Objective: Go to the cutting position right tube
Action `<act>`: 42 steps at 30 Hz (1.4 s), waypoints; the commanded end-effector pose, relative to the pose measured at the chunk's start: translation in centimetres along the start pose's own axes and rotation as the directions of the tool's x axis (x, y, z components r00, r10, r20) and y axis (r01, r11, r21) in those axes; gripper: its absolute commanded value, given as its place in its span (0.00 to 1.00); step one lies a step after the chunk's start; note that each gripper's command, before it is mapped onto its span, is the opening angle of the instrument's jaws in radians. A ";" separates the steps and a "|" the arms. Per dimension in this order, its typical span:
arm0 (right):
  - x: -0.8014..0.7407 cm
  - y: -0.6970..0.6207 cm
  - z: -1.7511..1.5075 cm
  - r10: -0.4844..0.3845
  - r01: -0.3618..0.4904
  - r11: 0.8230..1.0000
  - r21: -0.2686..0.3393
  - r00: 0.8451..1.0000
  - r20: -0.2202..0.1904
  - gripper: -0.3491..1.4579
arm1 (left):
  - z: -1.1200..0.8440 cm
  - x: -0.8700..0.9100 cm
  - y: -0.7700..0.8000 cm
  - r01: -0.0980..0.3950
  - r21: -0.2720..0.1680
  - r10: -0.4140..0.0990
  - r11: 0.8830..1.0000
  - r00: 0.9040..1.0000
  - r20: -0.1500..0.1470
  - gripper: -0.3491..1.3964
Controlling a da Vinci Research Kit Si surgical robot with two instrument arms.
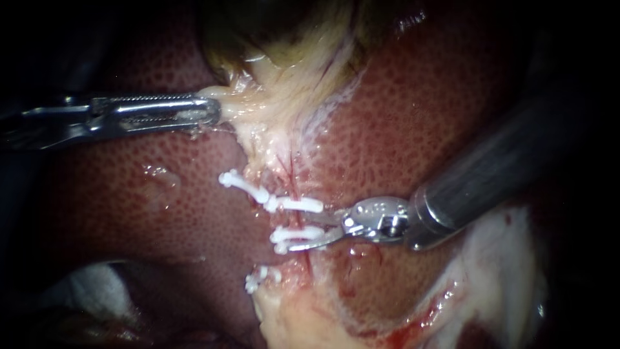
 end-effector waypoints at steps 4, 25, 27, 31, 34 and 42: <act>0.04 0.01 0.06 0.027 -0.026 0.999 0.039 0.999 -0.026 0.99 | 0.00 0.00 0.00 0.000 0.000 0.000 1.000 1.000 0.000 0.00; 0.15 0.07 0.33 0.127 -0.112 0.972 0.208 0.990 -0.060 0.95 | 0.02 0.00 0.00 0.000 0.001 0.000 1.000 1.000 0.000 0.00; 0.15 0.07 0.36 0.130 -0.115 0.971 0.211 0.990 -0.058 0.95 | 0.03 0.01 0.00 0.000 0.001 0.000 1.000 1.000 0.000 0.00; 0.16 0.08 0.42 0.129 -0.114 0.971 0.210 0.990 -0.058 0.95 | 0.04 0.01 0.00 0.000 0.001 0.000 1.000 1.000 0.000 0.00; 0.16 0.08 0.43 0.128 -0.112 0.971 0.213 0.990 -0.060 0.95 | 0.04 0.01 0.00 0.000 0.001 0.000 1.000 1.000 0.000 0.00; 0.16 0.08 0.43 0.127 -0.112 0.971 0.213 0.990 -0.060 0.95 | 0.04 0.00 0.00 0.000 0.002 0.000 1.000 1.000 0.000 0.00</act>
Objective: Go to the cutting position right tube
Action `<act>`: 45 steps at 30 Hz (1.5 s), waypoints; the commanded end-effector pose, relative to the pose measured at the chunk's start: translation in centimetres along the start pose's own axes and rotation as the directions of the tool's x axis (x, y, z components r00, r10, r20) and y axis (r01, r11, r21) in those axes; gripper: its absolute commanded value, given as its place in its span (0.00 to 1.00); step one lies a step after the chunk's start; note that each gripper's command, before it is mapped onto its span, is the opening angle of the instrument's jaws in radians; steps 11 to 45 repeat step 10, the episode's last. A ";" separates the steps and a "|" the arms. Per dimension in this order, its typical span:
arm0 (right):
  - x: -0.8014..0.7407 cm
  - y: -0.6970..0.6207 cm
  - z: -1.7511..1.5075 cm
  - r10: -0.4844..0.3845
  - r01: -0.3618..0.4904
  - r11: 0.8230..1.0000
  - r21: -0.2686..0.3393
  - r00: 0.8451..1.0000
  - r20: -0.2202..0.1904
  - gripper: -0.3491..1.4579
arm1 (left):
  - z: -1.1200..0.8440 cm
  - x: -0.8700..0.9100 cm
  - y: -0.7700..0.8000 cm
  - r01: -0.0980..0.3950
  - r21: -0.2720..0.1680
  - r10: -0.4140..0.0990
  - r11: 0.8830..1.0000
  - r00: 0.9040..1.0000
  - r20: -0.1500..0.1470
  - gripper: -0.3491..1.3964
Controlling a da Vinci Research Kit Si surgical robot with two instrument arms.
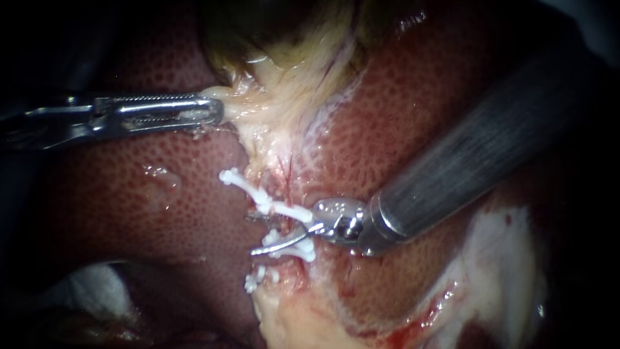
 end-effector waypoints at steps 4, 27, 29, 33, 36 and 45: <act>0.00 0.00 -0.01 -0.001 0.001 1.000 0.000 1.000 0.000 0.89 | 0.00 0.00 0.00 0.000 0.000 0.000 1.000 1.000 0.000 0.00; -0.01 0.01 -0.02 -0.001 0.001 1.000 -0.002 1.000 -0.001 0.89 | 0.00 0.00 0.00 0.000 0.000 0.000 1.000 1.000 0.000 0.00; -0.01 0.01 -0.02 -0.001 0.001 1.000 -0.002 1.000 -0.001 0.89 | 0.00 0.00 0.00 0.000 0.000 0.000 1.000 1.000 0.000 0.00; -0.01 0.01 -0.02 -0.001 0.001 1.000 -0.002 1.000 -0.001 0.89 | 0.00 0.00 0.00 0.000 0.000 0.000 1.000 1.000 0.000 0.00; -0.01 0.01 -0.02 -0.001 0.001 1.000 -0.002 1.000 -0.001 0.89 | 0.00 0.00 0.00 0.000 0.000 0.000 1.000 1.000 0.000 0.00; -0.01 0.01 -0.02 -0.001 0.001 1.000 -0.002 1.000 -0.001 0.89 | 0.00 0.00 0.00 0.000 0.000 0.000 1.000 1.000 0.000 0.00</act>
